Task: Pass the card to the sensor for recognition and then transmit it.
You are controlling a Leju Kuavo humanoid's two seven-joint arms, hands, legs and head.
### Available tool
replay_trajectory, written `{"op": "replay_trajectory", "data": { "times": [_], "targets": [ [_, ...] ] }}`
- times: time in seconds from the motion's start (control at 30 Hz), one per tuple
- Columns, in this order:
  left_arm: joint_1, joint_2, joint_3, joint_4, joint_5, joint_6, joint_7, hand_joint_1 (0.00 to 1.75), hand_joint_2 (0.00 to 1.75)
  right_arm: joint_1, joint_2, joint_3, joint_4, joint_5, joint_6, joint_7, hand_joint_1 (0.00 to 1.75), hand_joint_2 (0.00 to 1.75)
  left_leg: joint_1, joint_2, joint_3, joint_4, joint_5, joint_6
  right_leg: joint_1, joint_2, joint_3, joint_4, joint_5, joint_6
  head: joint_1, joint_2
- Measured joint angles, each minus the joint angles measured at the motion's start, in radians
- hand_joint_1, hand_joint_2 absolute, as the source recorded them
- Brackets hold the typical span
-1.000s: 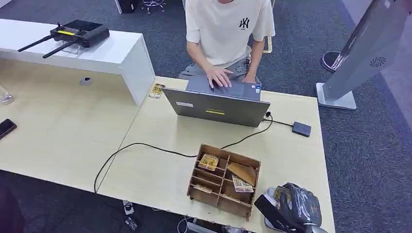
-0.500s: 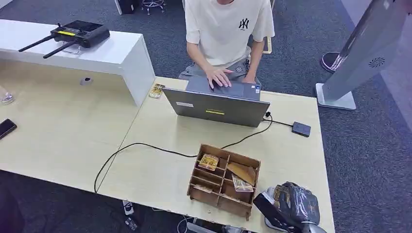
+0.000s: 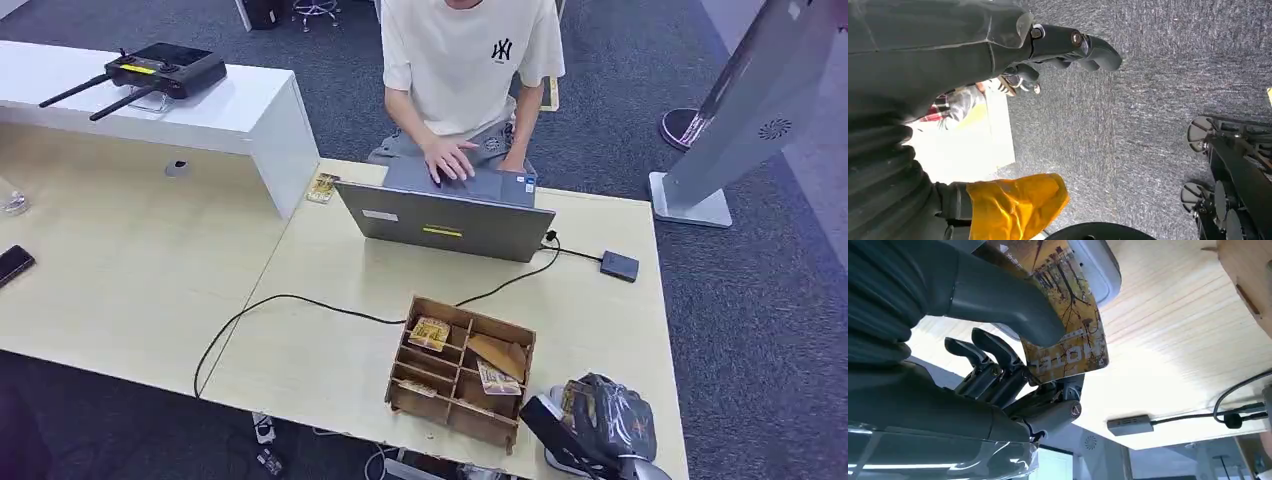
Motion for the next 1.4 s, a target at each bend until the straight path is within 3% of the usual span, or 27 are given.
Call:
{"op": "replay_trajectory", "data": {
  "times": [1.03, 1.4],
  "targets": [
    [0.000, 0.000, 0.001, 0.000, 0.000, -0.001, 0.000, 0.00, 1.75, -0.013, 0.011, 0.000, 0.015, 0.012, 0.009, -0.004, 1.75, 1.75, 0.000, 0.000, 0.001, 0.000, 0.000, 0.000, 0.000, 0.000, 0.001, 0.000, 0.000, 0.000, 0.000, 0.000],
    [0.000, 0.012, 0.012, 0.000, 0.016, -0.011, 0.000, 0.00, 1.75, -0.060, 0.050, 0.002, 0.050, 0.041, 0.050, -0.020, 1.75, 1.75, 0.000, 0.000, 0.001, 0.000, 0.000, 0.000, 0.000, 0.000, 0.002, 0.000, 0.000, 0.000, 0.000, 0.000]
  ]
}}
